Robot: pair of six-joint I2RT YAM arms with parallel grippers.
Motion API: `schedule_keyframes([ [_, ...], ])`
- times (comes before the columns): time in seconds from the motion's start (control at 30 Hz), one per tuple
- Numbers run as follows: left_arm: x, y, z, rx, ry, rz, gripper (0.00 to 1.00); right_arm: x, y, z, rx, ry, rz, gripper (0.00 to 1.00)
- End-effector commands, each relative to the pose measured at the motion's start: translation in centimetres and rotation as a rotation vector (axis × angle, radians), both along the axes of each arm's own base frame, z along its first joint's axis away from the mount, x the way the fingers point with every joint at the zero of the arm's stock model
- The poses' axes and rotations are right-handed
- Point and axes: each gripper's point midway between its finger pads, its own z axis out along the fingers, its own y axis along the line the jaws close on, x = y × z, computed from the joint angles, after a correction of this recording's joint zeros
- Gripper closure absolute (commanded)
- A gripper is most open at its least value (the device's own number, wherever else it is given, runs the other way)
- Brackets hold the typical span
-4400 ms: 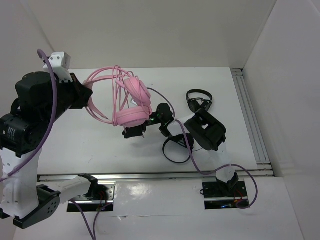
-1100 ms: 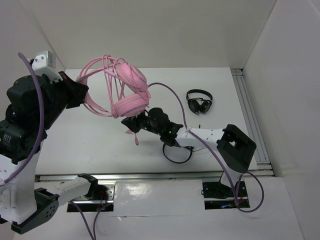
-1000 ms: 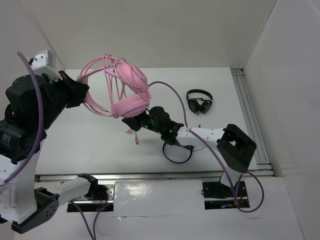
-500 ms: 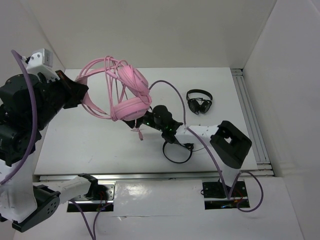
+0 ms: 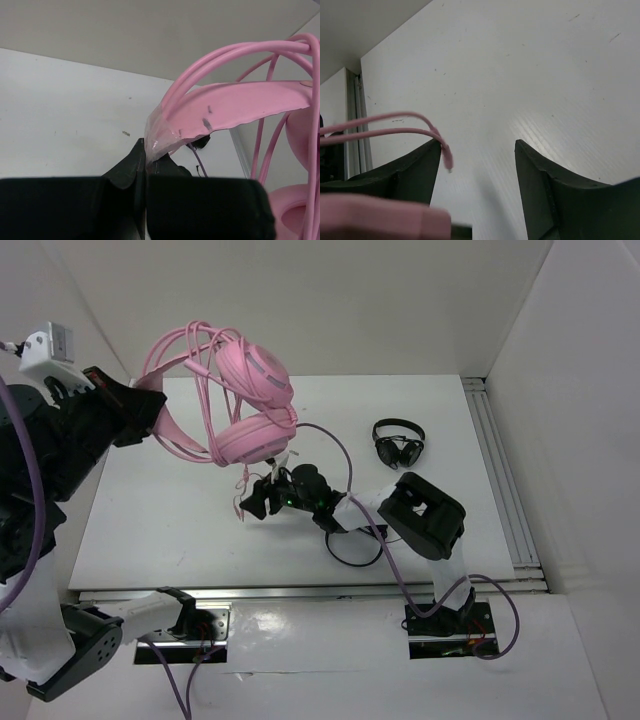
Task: Wrap the headphones
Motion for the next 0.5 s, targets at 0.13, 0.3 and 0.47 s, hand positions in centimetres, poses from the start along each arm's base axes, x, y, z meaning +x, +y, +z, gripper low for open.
schedule_keyframes([
  [0.13, 0.2, -0.6, 3.9, -0.12, -0.139, -0.014, 1.0, 0.7, 0.4, 4.3, 0.098, -0.088, -0.007, 0.27],
  [0.3, 0.0, -0.6, 4.0, -0.123, -0.147, -0.014, 1.0, 0.5, 0.3, 6.4, 0.152, -0.115, 0.024, 0.25],
  [0.47, 0.4, -0.8, 3.6, -0.128, -0.136, -0.014, 1.0, -2.2, 0.5, 8.4, 0.272, -0.135, 0.15, 0.25],
])
